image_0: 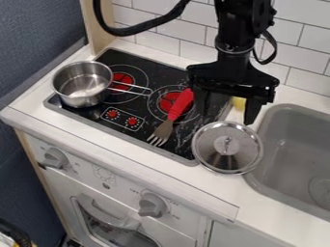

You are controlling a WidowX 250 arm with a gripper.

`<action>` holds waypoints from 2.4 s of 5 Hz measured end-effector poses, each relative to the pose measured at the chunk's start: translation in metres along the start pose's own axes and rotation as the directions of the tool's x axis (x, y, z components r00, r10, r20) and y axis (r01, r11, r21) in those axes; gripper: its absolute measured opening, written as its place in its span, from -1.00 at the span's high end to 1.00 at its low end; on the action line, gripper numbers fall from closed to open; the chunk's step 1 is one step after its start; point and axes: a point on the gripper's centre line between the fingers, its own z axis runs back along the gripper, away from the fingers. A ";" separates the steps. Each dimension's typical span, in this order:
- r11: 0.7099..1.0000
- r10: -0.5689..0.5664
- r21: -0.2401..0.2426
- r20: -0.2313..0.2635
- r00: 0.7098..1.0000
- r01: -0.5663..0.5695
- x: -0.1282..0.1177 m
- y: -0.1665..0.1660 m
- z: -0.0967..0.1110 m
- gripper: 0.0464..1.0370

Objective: PLACE THE POT IN THE UPPER LEFT CORNER OF THE STOVE

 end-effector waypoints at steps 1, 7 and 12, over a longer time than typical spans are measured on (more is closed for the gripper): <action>1.000 0.005 0.012 -0.033 0.999 -0.004 -0.006 0.002 -0.010 -0.93; 0.699 0.694 0.077 0.163 0.701 -0.711 -0.023 0.176 0.026 -0.93; 0.399 0.884 0.140 0.202 0.421 -0.906 -0.026 0.266 -0.013 -0.93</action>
